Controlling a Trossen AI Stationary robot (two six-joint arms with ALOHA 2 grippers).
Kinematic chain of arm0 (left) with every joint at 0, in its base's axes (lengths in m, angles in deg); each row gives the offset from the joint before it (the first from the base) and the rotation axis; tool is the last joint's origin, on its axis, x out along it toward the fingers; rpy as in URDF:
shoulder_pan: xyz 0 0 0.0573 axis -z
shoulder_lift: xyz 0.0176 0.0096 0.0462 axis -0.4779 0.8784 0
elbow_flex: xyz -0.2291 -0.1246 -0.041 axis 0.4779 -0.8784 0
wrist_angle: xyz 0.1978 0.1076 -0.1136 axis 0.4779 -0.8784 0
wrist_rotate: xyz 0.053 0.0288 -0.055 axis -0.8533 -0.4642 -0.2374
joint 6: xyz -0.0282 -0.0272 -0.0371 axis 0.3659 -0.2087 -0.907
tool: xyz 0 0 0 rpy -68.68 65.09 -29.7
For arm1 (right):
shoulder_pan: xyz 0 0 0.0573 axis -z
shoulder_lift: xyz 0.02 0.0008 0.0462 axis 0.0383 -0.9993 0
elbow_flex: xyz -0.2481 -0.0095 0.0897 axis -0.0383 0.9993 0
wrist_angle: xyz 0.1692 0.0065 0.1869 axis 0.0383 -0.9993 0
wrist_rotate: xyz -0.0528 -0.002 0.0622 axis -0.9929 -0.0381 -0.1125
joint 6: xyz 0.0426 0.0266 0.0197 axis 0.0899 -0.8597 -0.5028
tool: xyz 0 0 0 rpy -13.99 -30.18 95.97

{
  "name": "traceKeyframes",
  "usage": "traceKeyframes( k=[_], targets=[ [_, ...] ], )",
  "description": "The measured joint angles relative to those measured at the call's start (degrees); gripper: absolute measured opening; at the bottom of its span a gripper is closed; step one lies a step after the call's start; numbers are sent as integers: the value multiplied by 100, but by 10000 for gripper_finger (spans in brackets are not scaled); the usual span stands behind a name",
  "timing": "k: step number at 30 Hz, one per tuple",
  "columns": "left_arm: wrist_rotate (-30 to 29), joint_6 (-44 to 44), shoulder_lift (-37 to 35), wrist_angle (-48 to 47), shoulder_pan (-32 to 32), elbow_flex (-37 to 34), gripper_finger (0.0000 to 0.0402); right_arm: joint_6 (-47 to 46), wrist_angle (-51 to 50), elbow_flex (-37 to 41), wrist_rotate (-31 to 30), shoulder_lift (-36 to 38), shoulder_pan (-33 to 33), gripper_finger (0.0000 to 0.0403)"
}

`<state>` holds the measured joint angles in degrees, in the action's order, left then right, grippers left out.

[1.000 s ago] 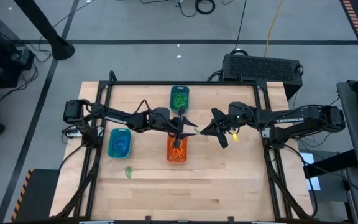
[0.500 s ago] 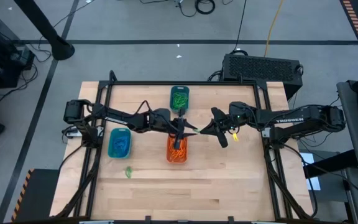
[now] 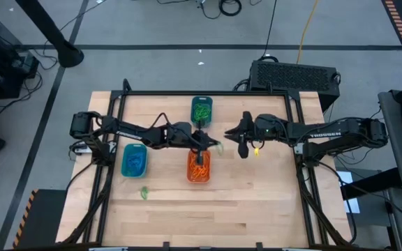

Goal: Sort rubber bands into baskets
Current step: Put the green rubber band into the blue bin

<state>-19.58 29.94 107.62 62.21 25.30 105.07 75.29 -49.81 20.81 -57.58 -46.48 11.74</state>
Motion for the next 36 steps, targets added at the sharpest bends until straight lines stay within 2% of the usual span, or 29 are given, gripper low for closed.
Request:
traceKeyframes(
  k=[4, 8, 12, 19, 28, 36],
  targets=[
    [-1273, -269, -38, -289, -166, 7, 3, 86, -208, 0, -628, 0, 2, 104],
    [-1871, -333, -38, -653, -565, 7, 2, 160, -300, -2, -812, 0, 65, 136],
    [-1904, -725, -38, -951, -1192, 7, 2, 156, -310, -2, -808, 0, 100, 155],
    [-1452, -1085, -34, -1018, -1939, 7, 1, 166, -307, -2, -805, 0, 101, 164],
    [-1241, -1484, 439, -1137, -2109, 4, 6, 242, -293, -2, -801, 2, 101, 165],
    [-1235, -1475, 450, -1121, -2104, 4, 55, 290, -299, -2, -796, 2, 101, 165]
  ],
)
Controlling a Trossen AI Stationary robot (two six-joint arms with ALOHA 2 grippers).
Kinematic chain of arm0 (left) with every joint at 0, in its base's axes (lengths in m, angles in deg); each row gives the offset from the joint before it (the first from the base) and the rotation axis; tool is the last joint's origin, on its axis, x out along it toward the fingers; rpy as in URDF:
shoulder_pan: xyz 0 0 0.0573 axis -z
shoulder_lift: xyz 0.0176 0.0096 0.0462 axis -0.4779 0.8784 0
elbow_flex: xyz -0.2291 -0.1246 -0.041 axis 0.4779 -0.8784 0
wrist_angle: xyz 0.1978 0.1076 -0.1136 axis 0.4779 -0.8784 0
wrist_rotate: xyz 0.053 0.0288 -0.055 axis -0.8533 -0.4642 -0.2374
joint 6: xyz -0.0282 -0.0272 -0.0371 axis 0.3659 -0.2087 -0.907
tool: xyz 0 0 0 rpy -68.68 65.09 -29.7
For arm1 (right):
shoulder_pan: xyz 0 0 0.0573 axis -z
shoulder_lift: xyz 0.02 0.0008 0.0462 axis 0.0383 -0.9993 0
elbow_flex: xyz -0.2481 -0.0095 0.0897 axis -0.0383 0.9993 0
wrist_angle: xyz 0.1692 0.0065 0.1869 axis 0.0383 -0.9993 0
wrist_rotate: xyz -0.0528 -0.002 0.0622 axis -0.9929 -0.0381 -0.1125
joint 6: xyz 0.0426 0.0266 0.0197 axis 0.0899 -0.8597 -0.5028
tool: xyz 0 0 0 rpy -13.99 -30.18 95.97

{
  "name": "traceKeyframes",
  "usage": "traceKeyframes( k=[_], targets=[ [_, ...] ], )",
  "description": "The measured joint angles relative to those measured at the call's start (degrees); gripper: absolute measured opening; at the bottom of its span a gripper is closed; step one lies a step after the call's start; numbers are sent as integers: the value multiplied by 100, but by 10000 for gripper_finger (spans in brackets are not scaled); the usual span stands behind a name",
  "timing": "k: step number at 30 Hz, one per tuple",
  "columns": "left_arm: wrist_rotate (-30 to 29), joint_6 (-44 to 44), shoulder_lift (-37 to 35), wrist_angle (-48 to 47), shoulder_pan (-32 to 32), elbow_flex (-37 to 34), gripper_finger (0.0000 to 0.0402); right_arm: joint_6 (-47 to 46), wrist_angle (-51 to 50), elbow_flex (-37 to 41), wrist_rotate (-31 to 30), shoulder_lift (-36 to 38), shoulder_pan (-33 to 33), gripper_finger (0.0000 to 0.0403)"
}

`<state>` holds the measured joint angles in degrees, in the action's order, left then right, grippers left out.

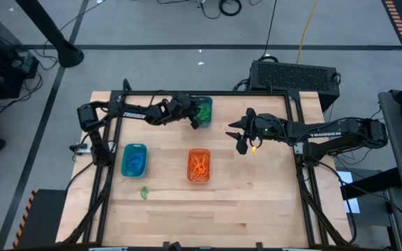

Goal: Sort rubber bands into baskets
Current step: Put the green rubber band into the blue bin

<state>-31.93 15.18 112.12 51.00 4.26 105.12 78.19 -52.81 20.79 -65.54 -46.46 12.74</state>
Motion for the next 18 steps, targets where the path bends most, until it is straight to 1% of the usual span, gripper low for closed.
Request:
traceKeyframes(
  k=[6, 9, 12, 18],
  targets=[
    [61, -3, -4, -230, -1, 14, 108, 0, -2, 0, 0, 0, 0, 165],
    [62, -17, -4, -572, -3, 216, 127, 0, -2, 0, 0, 0, 0, 165],
    [64, -37, -9, -1224, -3, 602, 139, 2, -2, 0, 0, 0, 0, 165],
    [67, 162, -9, -3099, -3, 1546, 142, 2, -4, 0, 0, 0, 0, 165]
  ],
)
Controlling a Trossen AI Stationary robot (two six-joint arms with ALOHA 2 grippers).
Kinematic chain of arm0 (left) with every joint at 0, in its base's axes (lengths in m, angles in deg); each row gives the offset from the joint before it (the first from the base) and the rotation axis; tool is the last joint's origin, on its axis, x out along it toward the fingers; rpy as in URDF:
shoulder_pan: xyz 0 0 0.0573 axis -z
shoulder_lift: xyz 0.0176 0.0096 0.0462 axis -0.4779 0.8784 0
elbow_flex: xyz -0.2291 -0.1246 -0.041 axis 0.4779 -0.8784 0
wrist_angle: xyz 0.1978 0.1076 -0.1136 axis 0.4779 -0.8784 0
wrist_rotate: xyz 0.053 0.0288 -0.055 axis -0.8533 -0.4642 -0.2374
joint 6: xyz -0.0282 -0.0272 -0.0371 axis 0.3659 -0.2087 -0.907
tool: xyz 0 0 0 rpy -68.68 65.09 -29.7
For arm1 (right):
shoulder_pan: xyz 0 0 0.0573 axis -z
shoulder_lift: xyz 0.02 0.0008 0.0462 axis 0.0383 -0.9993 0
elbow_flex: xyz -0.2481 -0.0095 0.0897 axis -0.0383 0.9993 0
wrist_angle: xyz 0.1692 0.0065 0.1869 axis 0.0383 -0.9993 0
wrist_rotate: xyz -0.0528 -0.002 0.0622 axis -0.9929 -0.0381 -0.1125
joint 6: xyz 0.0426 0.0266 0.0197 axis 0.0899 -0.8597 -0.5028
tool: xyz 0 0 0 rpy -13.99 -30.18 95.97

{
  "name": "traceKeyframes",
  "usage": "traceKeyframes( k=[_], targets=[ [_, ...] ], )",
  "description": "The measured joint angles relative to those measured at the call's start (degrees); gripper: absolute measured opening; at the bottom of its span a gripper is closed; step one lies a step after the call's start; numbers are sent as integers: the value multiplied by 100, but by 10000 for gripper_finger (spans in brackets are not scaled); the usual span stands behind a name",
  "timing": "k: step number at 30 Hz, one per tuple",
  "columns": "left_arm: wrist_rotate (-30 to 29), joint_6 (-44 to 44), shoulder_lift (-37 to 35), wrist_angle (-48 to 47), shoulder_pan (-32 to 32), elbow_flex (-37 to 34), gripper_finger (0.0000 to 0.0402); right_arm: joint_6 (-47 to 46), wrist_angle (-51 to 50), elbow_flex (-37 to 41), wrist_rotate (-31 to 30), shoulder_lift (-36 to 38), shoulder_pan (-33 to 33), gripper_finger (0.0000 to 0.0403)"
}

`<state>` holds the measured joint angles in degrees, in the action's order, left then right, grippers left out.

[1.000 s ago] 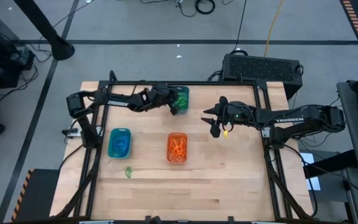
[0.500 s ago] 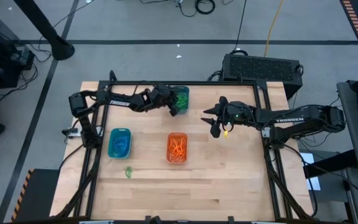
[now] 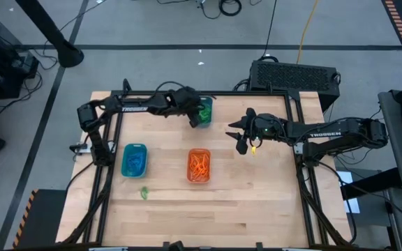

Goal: Sort rubber bands into baskets
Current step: Put the green rubber band into the blue bin

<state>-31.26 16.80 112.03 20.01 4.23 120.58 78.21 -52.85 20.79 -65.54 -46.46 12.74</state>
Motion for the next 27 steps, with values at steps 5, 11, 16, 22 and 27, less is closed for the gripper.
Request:
traceKeyframes(
  k=[5, 11, 16, 22, 27],
  targets=[
    [1, 278, -2, -890, 0, 684, 142, 0, -3, 0, 0, 0, 0, 165],
    [948, 263, -4, -3279, 0, 1814, 142, 0, -204, 0, 0, 0, 0, 165],
    [2818, -170, -25, -5681, 238, 2455, 142, -29, -327, 0, 74, 0, -13, 165],
    [3088, -795, -410, -7120, 1258, 2071, 140, -735, -295, 0, 1436, 0, -60, 165],
    [2884, -1640, -810, -6690, 2462, 1445, 139, -883, -116, 0, 2092, 0, -339, 165]
  ],
)
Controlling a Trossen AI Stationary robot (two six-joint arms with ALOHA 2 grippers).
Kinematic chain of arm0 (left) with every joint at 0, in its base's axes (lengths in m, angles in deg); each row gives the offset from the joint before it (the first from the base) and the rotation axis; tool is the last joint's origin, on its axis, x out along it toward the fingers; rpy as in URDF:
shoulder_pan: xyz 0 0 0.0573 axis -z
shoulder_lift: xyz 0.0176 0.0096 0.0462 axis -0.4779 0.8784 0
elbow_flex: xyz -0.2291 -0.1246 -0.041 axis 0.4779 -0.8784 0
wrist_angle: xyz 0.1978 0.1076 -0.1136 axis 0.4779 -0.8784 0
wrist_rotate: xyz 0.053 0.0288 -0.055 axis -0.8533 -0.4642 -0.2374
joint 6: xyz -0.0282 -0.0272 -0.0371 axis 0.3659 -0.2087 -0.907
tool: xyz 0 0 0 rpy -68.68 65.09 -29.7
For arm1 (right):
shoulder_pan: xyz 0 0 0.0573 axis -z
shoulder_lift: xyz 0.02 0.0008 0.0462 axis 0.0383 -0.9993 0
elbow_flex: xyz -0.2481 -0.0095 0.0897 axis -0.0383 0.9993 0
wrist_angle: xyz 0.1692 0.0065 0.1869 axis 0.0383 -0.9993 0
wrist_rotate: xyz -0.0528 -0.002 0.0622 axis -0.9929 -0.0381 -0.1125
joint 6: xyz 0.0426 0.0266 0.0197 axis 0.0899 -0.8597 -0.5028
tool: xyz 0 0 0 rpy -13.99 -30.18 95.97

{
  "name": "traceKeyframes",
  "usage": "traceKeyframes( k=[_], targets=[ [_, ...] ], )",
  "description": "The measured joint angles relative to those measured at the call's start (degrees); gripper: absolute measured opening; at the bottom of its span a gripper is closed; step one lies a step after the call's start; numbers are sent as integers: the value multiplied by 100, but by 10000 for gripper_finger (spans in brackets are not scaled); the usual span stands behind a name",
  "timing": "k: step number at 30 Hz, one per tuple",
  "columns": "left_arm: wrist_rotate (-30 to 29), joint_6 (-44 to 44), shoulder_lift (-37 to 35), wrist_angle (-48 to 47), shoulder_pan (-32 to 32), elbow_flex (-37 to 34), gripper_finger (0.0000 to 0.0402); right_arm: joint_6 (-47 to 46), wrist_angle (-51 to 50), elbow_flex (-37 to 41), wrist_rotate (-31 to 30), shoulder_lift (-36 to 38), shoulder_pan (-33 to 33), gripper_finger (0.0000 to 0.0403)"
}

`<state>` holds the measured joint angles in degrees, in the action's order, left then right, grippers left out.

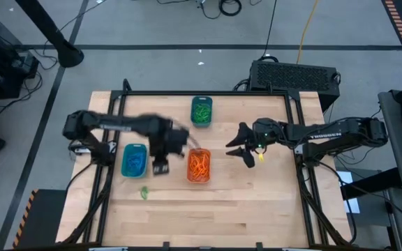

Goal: Sort rubber bands into baskets
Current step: Put the green rubber band into the blue bin

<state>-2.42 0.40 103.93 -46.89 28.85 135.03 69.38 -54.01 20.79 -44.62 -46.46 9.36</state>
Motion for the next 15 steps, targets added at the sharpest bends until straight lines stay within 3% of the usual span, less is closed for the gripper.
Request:
traceKeyframes(
  k=[5, 8, 15],
  targets=[
    [-632, -14, -43, 471, 1315, -727, 139, 17, 152, 0, 25, 0, -216, 164],
    [-692, -19, -46, 868, 1961, -1280, 139, 17, 249, 0, 24, 0, -243, 164],
    [-1134, -122, -38, 1841, 2764, -2290, 139, 22, 549, 0, 17, 0, -241, 164]
  ],
)
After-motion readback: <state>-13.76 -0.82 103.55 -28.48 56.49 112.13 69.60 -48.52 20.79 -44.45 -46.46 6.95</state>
